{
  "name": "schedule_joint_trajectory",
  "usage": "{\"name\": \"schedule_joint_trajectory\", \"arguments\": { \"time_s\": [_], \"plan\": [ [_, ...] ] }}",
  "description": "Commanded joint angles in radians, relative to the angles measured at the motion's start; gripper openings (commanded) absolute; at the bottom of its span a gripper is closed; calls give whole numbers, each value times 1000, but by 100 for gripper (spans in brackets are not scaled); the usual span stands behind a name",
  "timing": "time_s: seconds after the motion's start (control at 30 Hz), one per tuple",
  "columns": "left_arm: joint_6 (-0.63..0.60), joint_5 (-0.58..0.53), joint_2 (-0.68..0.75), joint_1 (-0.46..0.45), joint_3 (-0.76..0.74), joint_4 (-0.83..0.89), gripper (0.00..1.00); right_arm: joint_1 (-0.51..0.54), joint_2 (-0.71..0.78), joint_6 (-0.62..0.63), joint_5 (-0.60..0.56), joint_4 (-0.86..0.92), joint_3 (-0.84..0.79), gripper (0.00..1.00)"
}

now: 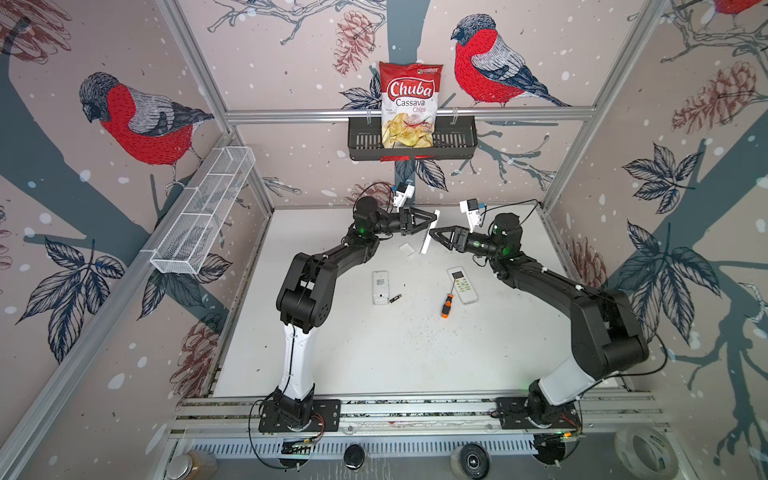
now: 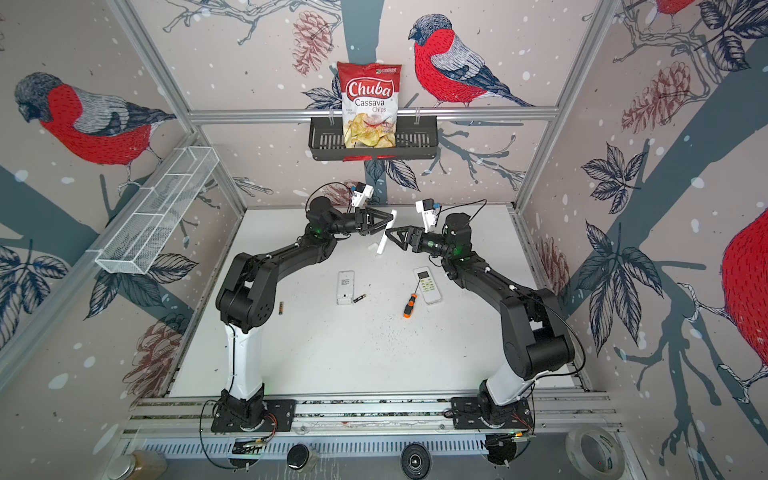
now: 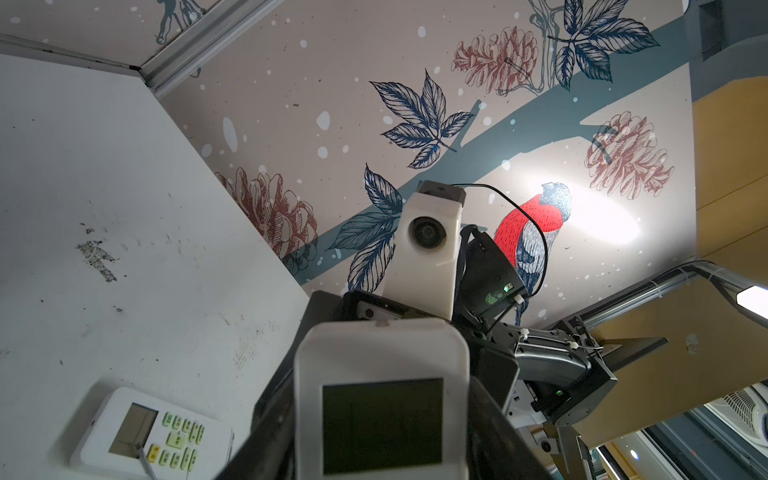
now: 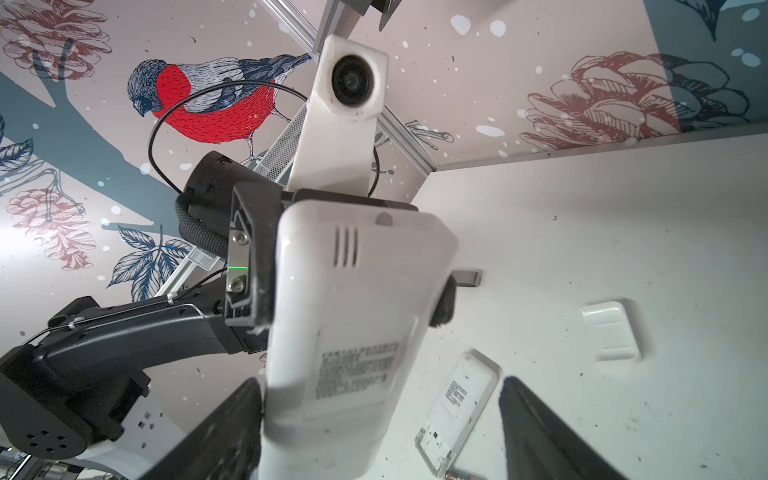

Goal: Unload the batteries from the remote control
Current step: 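Bring the remote to the right gripper while the right gripper closes on its end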

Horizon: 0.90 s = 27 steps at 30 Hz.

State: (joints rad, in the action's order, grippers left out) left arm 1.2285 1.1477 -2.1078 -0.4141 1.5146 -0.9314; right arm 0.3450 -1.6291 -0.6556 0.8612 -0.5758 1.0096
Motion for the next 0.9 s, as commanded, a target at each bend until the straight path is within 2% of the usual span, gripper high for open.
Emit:
{"name": "schedule_joint_trajectory", "arguments": {
  "time_s": [0.0, 0.4, 0.87],
  "plan": [
    [22, 15, -9, 3, 13, -76, 43, 5, -20, -20, 37, -58, 17, 87],
    [100, 20, -43, 3, 16, -179, 42, 6, -91, -143, 104, -214, 27, 74],
    [174, 27, -76, 3, 20, -280, 42, 6, -125, -205, 120, -280, 30, 57]
  ]
}}
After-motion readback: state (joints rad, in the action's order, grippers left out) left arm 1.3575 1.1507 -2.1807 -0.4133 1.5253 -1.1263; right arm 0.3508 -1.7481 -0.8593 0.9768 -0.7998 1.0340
